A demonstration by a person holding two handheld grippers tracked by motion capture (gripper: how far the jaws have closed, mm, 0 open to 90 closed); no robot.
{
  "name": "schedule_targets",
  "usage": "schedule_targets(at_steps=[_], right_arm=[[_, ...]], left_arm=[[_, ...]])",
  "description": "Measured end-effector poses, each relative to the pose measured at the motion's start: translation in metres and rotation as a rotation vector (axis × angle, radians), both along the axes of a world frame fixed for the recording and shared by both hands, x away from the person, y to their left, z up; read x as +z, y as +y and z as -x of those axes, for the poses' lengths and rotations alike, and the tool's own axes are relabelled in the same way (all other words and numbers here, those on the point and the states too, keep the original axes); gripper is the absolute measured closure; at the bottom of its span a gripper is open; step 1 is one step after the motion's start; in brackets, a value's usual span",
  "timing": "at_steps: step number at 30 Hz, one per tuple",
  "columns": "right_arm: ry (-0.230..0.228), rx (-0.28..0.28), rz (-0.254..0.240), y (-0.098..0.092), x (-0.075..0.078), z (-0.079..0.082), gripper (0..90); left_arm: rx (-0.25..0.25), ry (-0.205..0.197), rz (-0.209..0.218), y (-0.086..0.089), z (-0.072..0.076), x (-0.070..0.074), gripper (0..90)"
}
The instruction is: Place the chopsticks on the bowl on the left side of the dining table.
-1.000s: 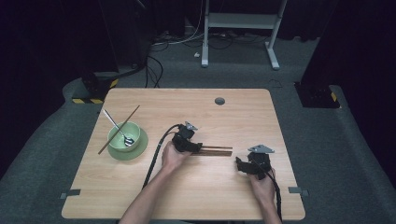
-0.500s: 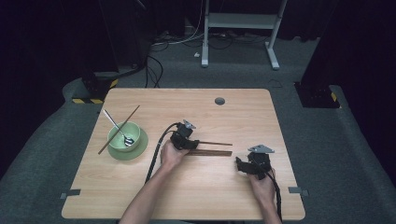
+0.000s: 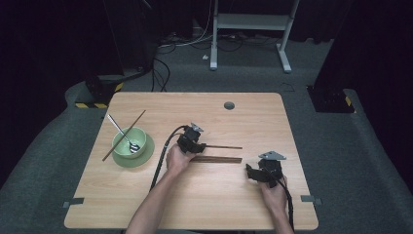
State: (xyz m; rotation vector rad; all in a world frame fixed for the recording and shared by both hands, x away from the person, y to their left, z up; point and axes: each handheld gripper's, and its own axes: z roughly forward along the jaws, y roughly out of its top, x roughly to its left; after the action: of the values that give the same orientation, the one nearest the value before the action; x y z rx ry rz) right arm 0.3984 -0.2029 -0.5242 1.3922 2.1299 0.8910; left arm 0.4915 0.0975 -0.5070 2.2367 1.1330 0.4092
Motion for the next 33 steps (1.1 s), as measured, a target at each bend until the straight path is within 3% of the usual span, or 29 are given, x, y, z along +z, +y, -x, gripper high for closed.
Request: schedule_targets(at_steps=[33], right_arm=[[0.000,-0.001,0.002,0.000,0.000,0.000,22.2]], left_arm=[[0.041,-0.003,0.001,0.030,-0.008,0.000,73.1]])
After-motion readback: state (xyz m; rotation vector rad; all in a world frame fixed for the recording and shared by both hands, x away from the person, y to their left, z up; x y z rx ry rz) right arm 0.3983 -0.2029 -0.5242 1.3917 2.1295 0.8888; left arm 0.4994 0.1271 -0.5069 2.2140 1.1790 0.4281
